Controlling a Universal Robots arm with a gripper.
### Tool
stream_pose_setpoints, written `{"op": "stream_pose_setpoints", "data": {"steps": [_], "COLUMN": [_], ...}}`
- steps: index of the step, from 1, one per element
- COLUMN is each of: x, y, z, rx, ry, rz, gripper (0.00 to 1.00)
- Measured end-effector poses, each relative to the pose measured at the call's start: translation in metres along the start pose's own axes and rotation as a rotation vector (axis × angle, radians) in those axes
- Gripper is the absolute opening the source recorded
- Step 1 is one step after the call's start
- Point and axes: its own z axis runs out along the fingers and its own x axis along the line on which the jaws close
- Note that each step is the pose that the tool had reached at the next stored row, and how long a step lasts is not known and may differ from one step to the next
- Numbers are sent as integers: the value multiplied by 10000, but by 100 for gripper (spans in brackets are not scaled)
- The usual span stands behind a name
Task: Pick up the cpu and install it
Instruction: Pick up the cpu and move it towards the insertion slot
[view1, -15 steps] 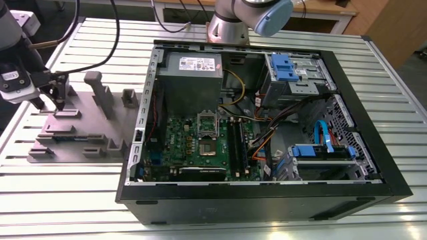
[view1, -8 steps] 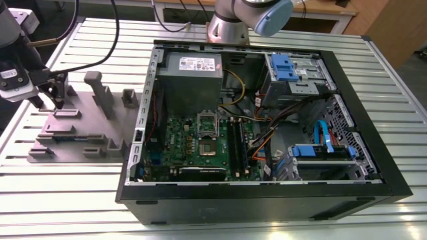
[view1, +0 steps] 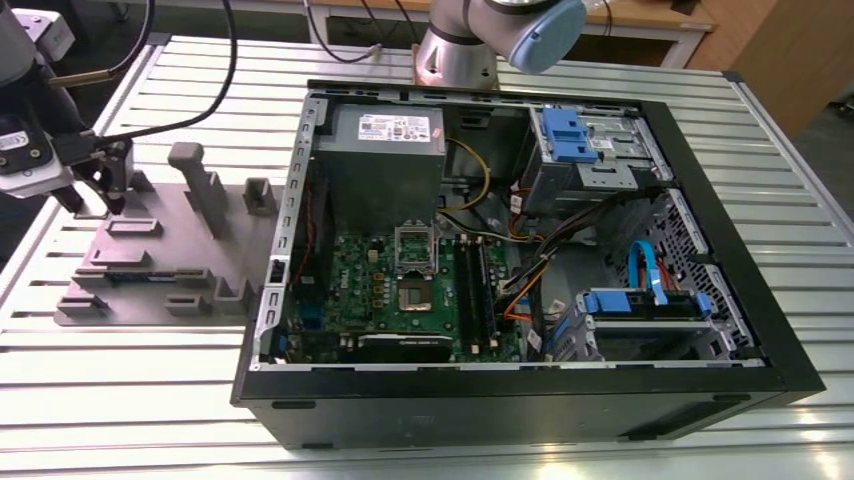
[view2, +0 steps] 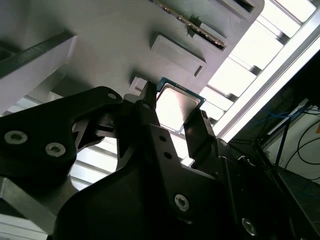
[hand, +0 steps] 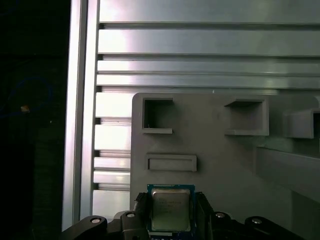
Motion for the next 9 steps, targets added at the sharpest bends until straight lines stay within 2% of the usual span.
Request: {"op": "stream_pose_setpoints", "data": {"steps": [6,9], "x": [2,2], "y": [3,3], "z": [-57,-63], "rx": [0,-2], "ry": [0,-3], "rz": [0,0], "gripper": [47,47]}}
